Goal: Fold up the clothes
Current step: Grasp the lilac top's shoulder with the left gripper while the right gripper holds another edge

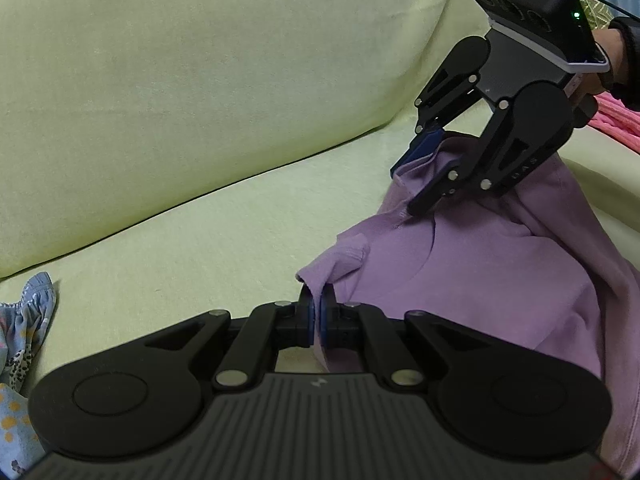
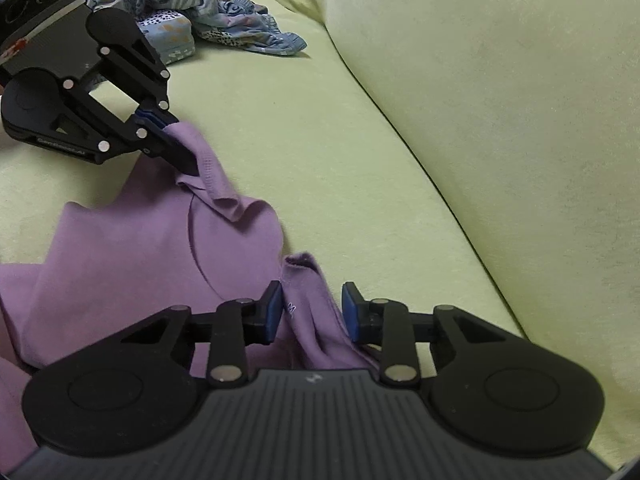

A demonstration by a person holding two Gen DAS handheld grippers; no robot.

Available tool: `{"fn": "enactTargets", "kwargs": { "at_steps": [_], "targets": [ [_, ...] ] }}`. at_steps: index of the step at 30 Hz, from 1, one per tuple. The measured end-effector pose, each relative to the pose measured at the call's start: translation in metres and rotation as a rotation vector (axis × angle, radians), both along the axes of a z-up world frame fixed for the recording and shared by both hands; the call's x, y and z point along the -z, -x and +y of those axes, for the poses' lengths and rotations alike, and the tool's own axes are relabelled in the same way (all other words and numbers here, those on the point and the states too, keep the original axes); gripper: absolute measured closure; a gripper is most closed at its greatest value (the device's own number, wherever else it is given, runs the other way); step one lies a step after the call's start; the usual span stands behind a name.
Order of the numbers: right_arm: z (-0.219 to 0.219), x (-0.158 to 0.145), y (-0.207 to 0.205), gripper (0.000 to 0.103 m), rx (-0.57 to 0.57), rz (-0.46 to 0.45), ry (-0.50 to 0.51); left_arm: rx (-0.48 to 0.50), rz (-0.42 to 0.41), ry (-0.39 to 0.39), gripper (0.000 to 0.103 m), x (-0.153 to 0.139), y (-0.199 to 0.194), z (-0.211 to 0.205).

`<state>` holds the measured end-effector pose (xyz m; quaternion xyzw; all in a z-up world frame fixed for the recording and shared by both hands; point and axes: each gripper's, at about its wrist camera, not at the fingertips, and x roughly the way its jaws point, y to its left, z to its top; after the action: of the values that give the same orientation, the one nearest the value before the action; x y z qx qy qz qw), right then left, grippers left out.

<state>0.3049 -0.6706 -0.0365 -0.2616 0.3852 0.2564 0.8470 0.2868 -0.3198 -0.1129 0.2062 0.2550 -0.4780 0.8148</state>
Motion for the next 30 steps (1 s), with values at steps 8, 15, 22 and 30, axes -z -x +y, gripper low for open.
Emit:
{"fn": "enactTargets", "kwargs": {
  "at_steps": [8,15,22,30],
  "targets": [
    [-0.015,-0.010,-0.001,0.097,0.041,0.026,-0.095,0.002,0.003,0.007,0.103,-0.001,-0.004,0.001],
    [-0.028,-0.007,-0.007,0.089,0.116,0.101,-0.214,0.015,0.007,0.006,0.103,0.001,-0.004,0.000],
    [-0.038,-0.013,-0.020,0.087,0.166,0.105,-0.363,0.037,0.011,-0.001,0.103,0.004,-0.002,0.000],
    [-0.027,-0.002,-0.029,0.086,0.147,0.109,-0.252,0.038,0.014,0.006,0.103,0.005,0.000,0.004]
  ]
}}
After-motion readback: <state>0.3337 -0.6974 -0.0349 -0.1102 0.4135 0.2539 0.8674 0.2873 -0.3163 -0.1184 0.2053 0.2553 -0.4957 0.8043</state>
